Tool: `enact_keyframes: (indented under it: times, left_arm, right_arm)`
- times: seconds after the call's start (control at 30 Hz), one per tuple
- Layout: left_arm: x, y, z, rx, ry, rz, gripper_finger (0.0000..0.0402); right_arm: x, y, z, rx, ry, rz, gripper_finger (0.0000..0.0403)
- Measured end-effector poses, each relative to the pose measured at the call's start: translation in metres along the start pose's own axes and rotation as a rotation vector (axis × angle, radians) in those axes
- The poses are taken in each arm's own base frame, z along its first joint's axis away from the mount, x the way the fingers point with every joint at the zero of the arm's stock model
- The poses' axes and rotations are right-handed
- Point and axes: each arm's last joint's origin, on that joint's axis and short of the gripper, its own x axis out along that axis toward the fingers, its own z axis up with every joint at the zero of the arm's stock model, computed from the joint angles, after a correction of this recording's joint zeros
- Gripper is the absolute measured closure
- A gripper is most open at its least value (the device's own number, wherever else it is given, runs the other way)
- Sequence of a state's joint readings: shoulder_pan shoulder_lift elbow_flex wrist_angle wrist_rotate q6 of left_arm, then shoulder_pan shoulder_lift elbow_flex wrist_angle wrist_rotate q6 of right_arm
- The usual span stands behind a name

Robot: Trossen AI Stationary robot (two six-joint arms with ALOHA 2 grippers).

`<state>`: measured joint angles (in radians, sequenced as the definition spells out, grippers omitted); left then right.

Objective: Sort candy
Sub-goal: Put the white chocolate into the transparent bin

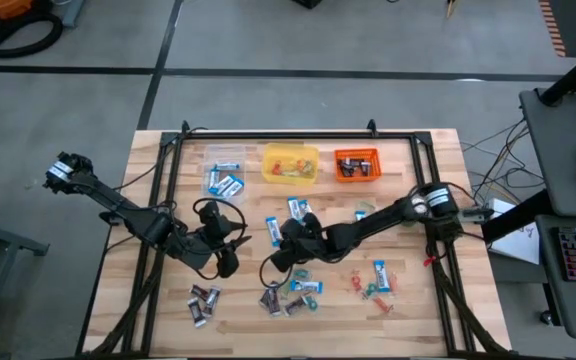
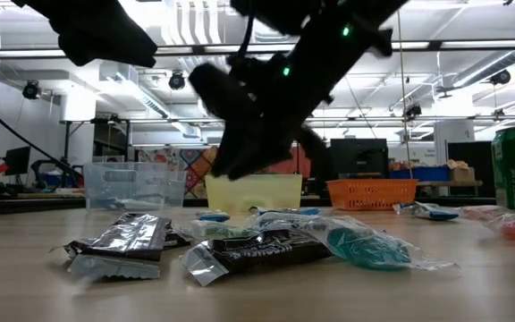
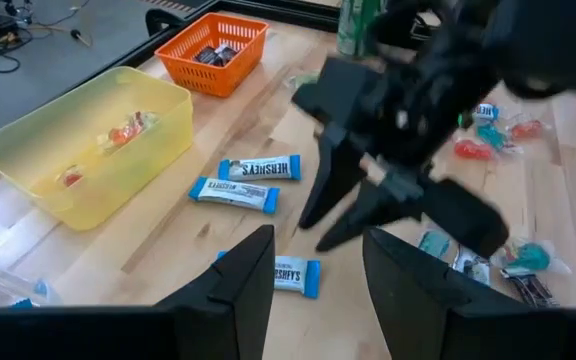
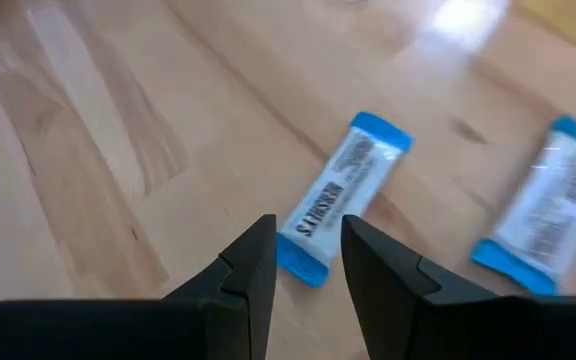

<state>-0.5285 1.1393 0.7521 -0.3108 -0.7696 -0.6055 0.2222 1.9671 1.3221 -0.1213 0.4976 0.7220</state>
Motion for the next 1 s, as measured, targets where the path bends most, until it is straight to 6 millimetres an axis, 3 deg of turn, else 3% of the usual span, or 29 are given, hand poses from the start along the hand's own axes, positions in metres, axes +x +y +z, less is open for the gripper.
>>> enact_keyframes:
  times: [0.13,0.4,0.63,0.8,1.0]
  left_arm:
    - [0.0,0.0,0.0,0.011,-0.001,0.001,0.0265]
    - [0.0,0.0,0.0,0.062,-0.005,0.008,0.0265]
    - [0.0,0.002,0.001,0.088,-0.03,0.051,0.0265]
    - [0.004,-0.001,-0.005,0.108,0.017,0.007,0.0265]
    - [0.011,-0.005,-0.018,0.134,0.067,-0.02,0.0265]
  right_arm:
    - [0.015,0.002,-0.004,-0.021,0.016,-0.002,0.0281]
    - [0.034,-0.006,0.007,0.088,0.015,-0.035,0.0204]
    - [0.063,-0.005,-0.009,0.113,0.035,-0.085,0.0177]
    - [0.071,-0.007,-0.013,0.115,0.05,-0.104,0.0199]
    - [0.065,-0.01,-0.01,0.049,0.089,-0.116,0.0298]
